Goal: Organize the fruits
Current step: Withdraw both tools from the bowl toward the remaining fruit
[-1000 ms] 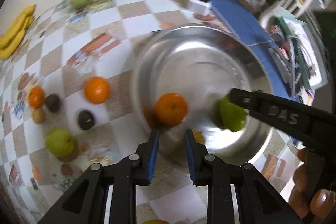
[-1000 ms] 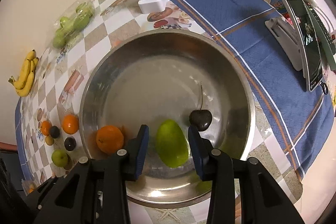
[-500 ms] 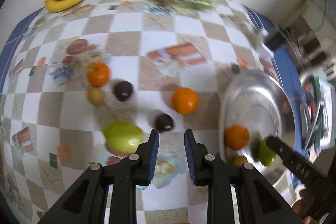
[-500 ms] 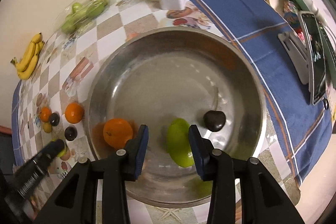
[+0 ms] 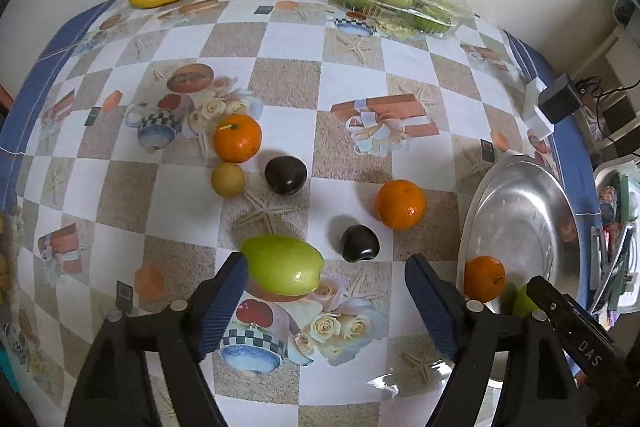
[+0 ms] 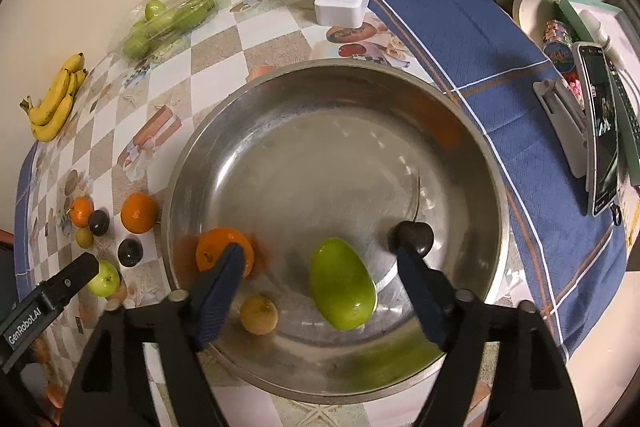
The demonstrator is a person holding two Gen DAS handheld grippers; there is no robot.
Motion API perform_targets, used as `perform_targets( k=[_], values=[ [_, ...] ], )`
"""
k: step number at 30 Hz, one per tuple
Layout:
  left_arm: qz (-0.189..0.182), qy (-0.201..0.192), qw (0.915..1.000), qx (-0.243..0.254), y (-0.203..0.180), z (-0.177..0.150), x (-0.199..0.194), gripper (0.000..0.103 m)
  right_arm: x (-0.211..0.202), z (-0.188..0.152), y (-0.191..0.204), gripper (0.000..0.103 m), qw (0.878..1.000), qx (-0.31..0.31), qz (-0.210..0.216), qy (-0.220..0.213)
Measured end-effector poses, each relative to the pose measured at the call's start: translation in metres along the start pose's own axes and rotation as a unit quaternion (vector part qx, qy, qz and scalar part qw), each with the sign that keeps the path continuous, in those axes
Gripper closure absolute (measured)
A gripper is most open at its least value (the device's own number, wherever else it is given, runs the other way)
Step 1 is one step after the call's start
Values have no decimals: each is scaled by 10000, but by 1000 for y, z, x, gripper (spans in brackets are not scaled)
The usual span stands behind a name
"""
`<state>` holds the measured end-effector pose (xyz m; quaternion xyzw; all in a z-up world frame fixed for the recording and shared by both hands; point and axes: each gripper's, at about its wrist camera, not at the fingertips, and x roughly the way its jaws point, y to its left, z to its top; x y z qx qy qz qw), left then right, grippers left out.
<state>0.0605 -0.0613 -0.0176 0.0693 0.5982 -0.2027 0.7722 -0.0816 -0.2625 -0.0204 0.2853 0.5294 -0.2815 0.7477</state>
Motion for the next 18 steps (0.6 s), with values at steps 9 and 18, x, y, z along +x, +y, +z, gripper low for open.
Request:
perform_targets(
  k=[9, 18],
  values=[
    [107, -93, 9999, -30, 3, 1, 0, 4, 1, 1, 2, 13, 10000, -83, 13, -42],
    [141, -221, 9996, -121, 11, 3, -1, 0, 1, 1, 4, 2, 9998, -171, 35, -81]
  ],
)
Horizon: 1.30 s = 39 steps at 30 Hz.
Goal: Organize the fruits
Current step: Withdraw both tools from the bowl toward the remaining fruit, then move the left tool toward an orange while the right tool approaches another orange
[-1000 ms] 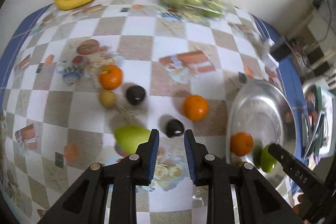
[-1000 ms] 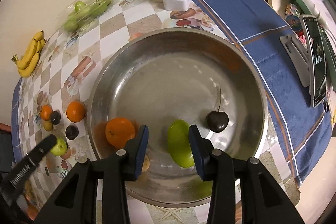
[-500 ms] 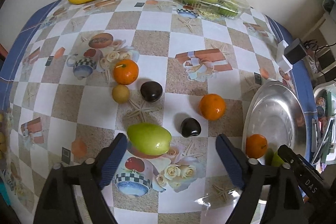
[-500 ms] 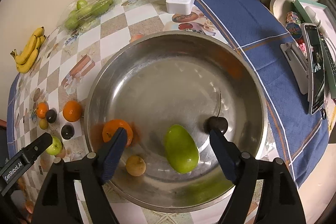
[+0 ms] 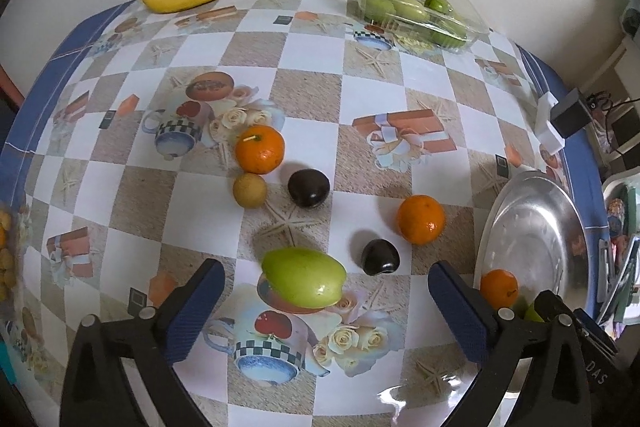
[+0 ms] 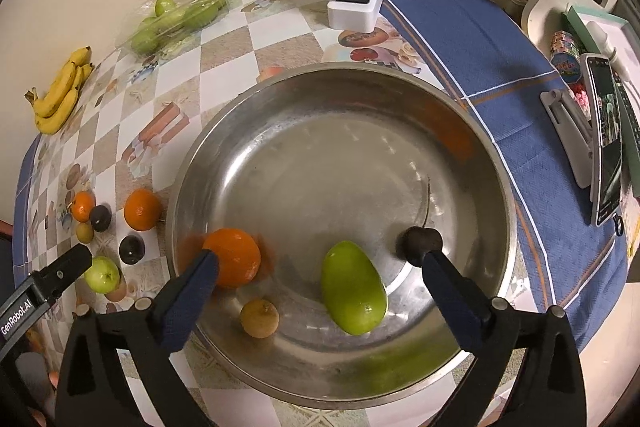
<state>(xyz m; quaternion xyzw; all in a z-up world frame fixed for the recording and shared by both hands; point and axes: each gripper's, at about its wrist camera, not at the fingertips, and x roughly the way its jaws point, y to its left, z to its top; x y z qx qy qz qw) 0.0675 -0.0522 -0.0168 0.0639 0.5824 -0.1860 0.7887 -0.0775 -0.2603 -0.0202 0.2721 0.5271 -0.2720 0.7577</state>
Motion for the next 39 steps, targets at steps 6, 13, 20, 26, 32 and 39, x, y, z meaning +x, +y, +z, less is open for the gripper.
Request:
perform_targets(
  k=[6, 13, 20, 26, 32, 39],
  values=[
    [71, -152, 9998, -58, 10, 4, -4, 0, 0, 0, -1, 1, 9999, 73, 94, -2],
    [271, -353, 9990, -84, 30, 13, -11, 0, -5, 1, 7, 1, 9995, -49, 245, -180],
    [532, -492, 9974, 52, 50, 22, -18, 0, -6, 0, 23, 1, 9982, -261, 472, -245],
    [591, -566, 9966, -76, 71, 30, -21, 0, -6, -2, 50, 1, 9962, -604, 577, -236],
    [649, -673, 9953, -256, 90, 39, -24, 0, -15, 4, 83, 1, 9926, -819, 812, -386],
    [517, -703, 9961, -136, 86, 49, -18, 0, -11, 13, 122, 1, 9894, -1123, 822, -421]
  ],
)
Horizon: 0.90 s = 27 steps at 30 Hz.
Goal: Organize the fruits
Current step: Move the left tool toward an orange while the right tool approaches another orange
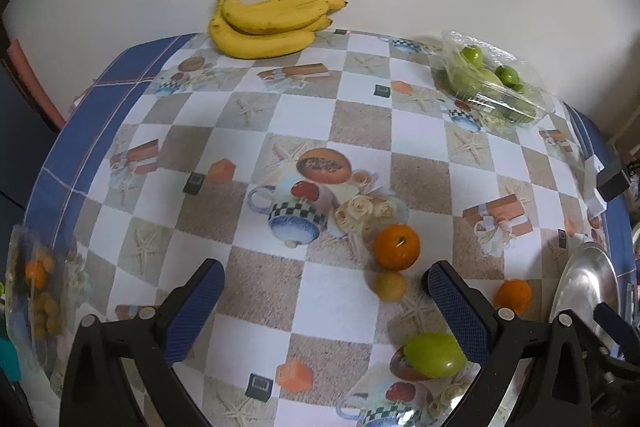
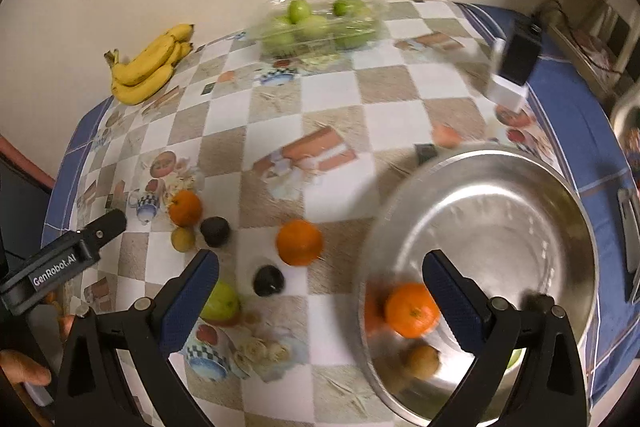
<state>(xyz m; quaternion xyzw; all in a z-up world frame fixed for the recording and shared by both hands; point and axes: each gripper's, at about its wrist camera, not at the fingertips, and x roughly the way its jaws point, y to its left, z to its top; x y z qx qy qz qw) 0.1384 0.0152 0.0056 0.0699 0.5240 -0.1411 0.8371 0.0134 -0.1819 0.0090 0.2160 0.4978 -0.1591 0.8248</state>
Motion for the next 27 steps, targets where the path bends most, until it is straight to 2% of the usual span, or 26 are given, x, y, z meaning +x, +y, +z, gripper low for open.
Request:
perform_targets(
  k=[11, 20, 27],
  values=[
    [-173, -74, 9998, 20, -7, 21, 14, 0, 25, 20, 15, 1, 9995, -61, -245, 186],
    [-192, -107, 9997, 131, -15, 33, 23, 0, 40, 29, 24, 1, 9990, -267, -204, 284],
    [-157, 33, 9996, 233, -23, 35, 36, 0, 49, 33, 26, 1, 9988, -268, -199, 355]
  ],
)
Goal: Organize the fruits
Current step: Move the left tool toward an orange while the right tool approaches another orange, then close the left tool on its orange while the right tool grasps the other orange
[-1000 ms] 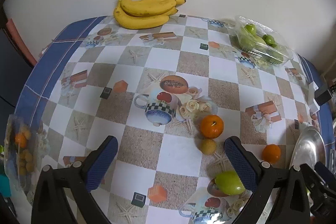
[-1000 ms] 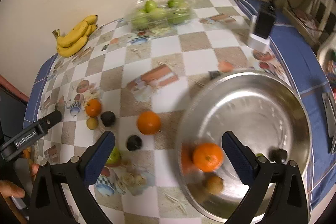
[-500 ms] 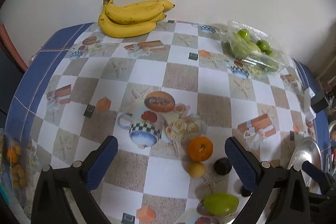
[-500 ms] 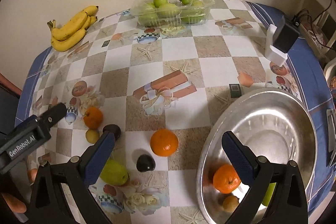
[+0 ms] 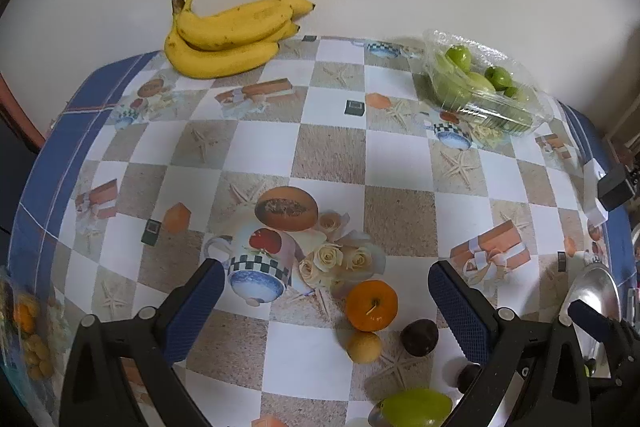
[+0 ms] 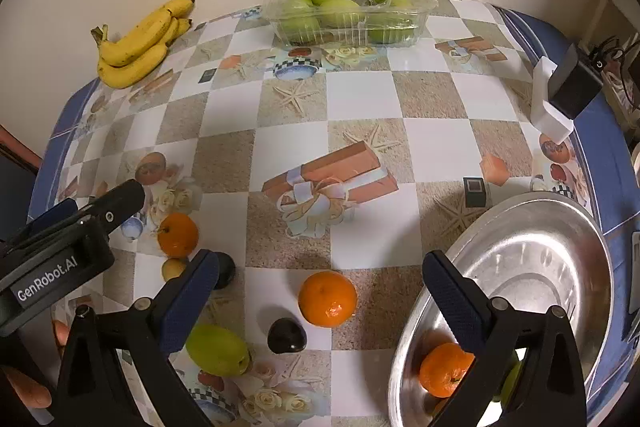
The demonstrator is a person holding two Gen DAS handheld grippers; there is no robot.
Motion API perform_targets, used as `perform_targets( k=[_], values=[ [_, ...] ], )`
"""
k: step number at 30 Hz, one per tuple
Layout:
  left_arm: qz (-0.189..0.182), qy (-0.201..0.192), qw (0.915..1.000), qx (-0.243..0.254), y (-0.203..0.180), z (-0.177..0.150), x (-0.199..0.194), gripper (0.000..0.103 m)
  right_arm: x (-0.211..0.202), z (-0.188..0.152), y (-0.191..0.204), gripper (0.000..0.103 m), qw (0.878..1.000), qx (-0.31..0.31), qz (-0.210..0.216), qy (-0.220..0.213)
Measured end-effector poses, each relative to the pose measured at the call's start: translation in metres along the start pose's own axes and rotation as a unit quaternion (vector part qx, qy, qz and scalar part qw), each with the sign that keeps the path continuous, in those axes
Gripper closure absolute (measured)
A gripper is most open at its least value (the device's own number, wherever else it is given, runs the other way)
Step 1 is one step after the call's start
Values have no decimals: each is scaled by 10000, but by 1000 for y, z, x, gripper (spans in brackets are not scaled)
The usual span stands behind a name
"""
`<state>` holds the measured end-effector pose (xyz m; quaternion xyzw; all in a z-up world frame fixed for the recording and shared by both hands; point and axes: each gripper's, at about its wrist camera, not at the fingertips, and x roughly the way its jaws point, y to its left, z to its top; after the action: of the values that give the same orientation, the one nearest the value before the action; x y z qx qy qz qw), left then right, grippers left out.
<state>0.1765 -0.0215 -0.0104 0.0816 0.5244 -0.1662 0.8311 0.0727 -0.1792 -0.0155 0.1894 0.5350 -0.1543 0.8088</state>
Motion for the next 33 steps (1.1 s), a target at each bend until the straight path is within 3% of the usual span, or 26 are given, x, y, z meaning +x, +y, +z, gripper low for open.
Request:
perform_targets(
  k=[9, 12, 18, 20, 33],
  values=[
    [-173, 321, 9993, -79, -4, -6, 20, 2, 14, -5, -4, 1, 9998, 121, 69, 153],
    [-298, 396, 9987, -92, -8, -8, 26, 11, 19, -7, -3, 2, 9998, 85, 44, 184],
    [-455, 578, 9972, -101, -14, -12, 37, 20, 24, -10, 0, 22, 9995, -54, -142, 272],
    [-466, 628, 9969, -103, -14, -14, 41, 26, 25, -11, 1, 34, 9993, -85, -158, 319],
    [-618, 754, 9949, -241, -16, -16, 45, 64, 31, -14, 1, 55, 9985, -127, -186, 508]
  ],
)
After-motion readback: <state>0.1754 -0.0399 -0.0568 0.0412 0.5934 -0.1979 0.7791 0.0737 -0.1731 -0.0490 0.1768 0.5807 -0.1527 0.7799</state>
